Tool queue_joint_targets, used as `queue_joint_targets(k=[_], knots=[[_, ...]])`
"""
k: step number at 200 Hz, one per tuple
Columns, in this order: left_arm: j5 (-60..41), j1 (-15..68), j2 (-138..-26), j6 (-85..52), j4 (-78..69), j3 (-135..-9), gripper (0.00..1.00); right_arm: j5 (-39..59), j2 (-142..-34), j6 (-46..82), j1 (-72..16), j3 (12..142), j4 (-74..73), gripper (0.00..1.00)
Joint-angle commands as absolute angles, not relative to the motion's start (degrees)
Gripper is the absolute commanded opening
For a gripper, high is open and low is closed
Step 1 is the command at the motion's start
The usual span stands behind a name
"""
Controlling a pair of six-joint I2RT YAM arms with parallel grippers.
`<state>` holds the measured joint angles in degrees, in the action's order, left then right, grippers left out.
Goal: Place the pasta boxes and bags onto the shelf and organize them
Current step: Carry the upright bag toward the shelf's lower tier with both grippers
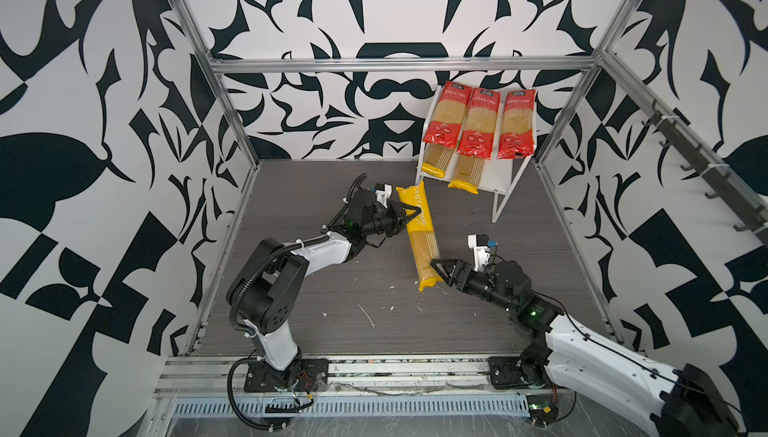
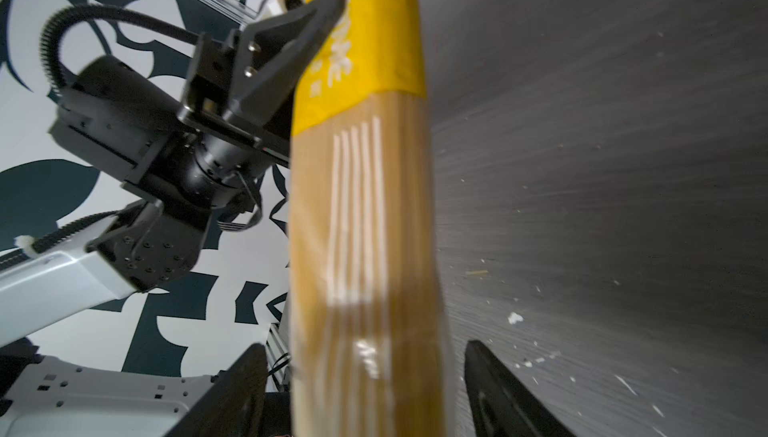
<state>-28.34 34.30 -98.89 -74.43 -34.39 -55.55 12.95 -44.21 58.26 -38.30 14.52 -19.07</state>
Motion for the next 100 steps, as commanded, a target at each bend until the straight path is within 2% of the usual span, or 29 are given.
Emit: queue_joint_targets(k=[1, 34, 57, 81, 100], knots=[[-30.0, 34.3, -96.3, -76.2, -39.5, -60.5, 0.21, 8.4, -39.4, 57.9, -38.4, 13.0, -11.8, 0.79], [-29.8, 34.9, -97.3, -77.2, -39.9, -62.4, 0.21, 9.8, -38.6, 58.7, -38.2, 12.5, -13.1, 0.79], [-29.3, 36.5, -99.2, -78.7, -41.8, -64.1, 0.21, 10.7, -42.4, 62.5, -38.6, 10.8, -24.7, 0.78], [-28.7, 37.7, -100.7, -79.4, -42.0, -66.2, 0.22, 8.3, -45.0, 64.1, -39.4, 9.6, -34.3, 0.74], [-28.7, 38.0, -101.5, -79.7, -41.5, -67.4, 0.23, 6.6, -45.5, 64.4, -39.5, 9.2, -36.9, 0.66]])
